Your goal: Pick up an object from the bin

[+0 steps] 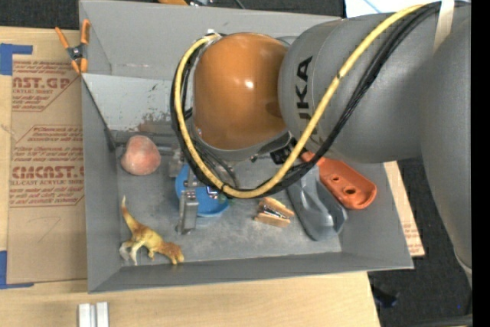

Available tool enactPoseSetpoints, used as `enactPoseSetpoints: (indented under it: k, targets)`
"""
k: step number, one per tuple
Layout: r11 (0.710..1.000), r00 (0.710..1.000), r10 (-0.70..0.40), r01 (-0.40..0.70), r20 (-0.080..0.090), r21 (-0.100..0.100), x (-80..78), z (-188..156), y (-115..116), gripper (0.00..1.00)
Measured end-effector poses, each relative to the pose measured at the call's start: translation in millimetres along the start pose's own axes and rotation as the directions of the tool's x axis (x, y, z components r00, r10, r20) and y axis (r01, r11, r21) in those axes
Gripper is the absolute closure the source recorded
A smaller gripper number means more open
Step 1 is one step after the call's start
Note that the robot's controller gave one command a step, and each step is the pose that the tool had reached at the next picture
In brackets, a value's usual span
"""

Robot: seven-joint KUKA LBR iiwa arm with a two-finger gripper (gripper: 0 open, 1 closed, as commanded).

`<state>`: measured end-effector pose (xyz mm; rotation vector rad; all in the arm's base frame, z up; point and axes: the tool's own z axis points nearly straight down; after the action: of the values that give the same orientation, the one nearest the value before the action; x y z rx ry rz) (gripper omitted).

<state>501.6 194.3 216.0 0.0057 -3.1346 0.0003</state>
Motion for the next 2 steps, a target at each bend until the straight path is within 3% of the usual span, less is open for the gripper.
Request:
enactPoseSetpoints:
  k: [1, 2]
  targets:
    - [1.0, 1.0, 0.003, -0.003, 0.008, -0.002, -2.0, -4.4, -1.4, 0.0]
    - [0.967, 0.967, 0.253, -0.253, 0.007, -0.005, -14.3, 114.8, -21.2, 0.0]
